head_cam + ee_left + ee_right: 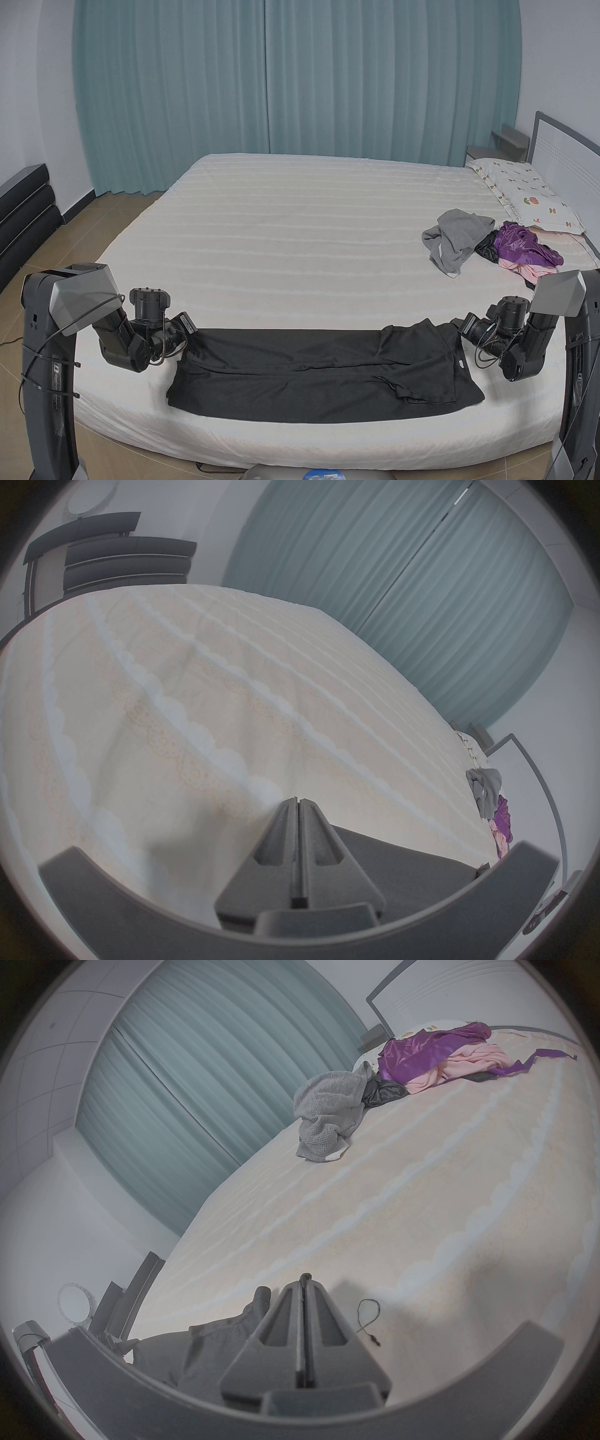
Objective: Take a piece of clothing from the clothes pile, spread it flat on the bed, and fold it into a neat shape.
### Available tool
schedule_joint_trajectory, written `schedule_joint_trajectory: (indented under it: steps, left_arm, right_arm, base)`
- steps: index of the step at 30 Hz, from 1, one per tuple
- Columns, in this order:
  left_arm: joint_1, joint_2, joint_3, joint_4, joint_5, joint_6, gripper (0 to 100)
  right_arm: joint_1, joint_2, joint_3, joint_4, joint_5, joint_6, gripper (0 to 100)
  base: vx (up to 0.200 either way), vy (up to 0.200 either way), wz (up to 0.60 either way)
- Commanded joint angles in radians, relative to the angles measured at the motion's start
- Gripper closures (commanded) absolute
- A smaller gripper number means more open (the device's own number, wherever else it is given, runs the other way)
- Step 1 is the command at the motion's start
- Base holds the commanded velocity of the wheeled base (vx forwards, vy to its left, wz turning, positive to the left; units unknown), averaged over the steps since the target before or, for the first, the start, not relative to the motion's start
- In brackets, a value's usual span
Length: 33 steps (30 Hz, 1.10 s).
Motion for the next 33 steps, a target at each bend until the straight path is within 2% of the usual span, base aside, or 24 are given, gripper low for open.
schedule_joint_trajectory:
  steps: [1, 5, 13, 33]
  left_arm:
    - [0.004, -0.004, -0.002, 0.0, -0.001, -0.006, 100]
    - [0.006, -0.01, -0.008, 0.0, -0.001, -0.042, 100]
    - [0.01, -0.01, -0.002, 0.0, -0.001, -0.045, 100]
    - [0.016, -0.003, -0.036, -0.003, -0.001, -0.066, 100]
  right_arm:
    - [-0.005, -0.003, -0.001, -0.001, 0.0, 0.0, 100]
    - [-0.017, 0.005, -0.001, -0.004, 0.001, 0.01, 100]
    - [-0.036, 0.003, 0.003, -0.004, 0.003, 0.011, 100]
    - [-0.027, 0.019, -0.001, -0.004, 0.004, 0.01, 100]
  base:
    - [0.0, 0.0, 0.0]
    - [0.0, 0.0, 0.0]
    - [0.0, 0.0, 0.0]
    - [0.0, 0.0, 0.0]
